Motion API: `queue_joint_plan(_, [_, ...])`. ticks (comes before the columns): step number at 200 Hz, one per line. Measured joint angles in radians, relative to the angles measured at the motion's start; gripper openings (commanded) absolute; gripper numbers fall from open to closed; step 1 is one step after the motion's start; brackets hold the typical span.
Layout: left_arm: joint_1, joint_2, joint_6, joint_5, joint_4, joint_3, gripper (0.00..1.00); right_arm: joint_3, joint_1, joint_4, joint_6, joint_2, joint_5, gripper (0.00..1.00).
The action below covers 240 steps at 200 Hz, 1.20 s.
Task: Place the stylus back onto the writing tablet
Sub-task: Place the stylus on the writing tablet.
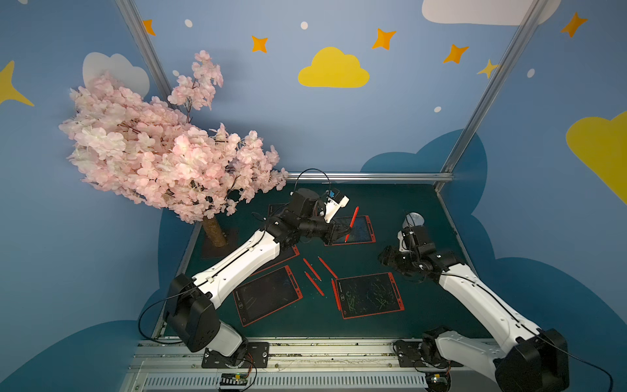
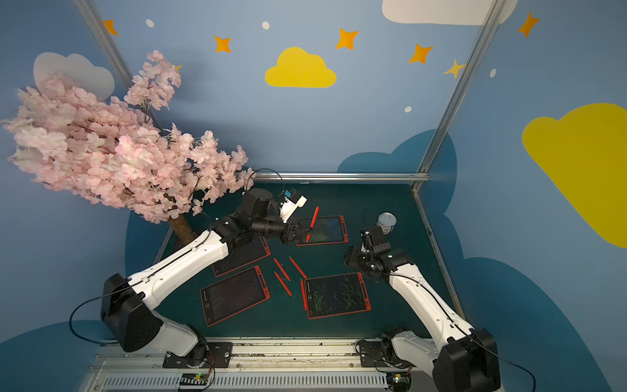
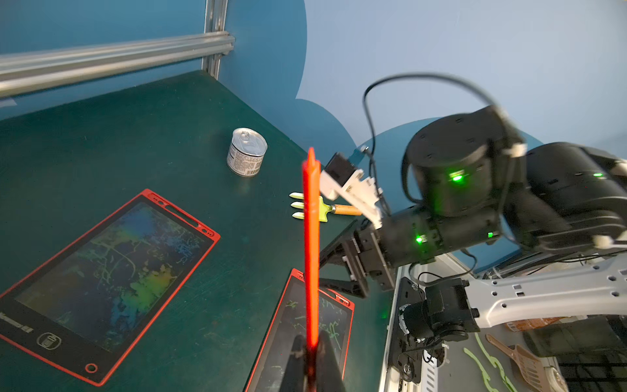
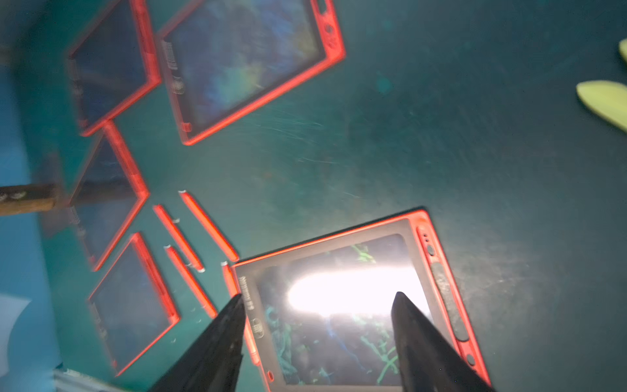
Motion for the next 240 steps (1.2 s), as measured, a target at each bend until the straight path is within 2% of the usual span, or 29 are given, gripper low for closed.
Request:
queue_joint_plan(42, [-0.006,0.081,-0.096,0.005,0.013,0.003,0.03,0.080,0.019,-0.011,-0.023,-0.109,-0.087,0.45])
queue_joint_plan(63, [-0.010,0.124,-0.131,0.017,0.001,0.017,0.03,0.115,0.035,-0.007,-0.024,-0.124,-0.116,0.42])
queue_joint_plan(104, [-0.026,0.166,-0.172,0.038,-0.018,0.046,0.03,0.225,0.097,-0.006,-0.024,-0.069,-0.121,0.39])
queue_joint_plan(146, [-0.034,0.167,-0.192,0.056,-0.021,0.050,0.03,0.270,0.156,0.013,-0.018,-0.006,-0.103,0.37])
queue_joint_plan(240, [-0.045,0.167,-0.193,0.060,-0.019,0.050,0.03,0.304,0.168,0.070,0.009,0.069,-0.095,0.33])
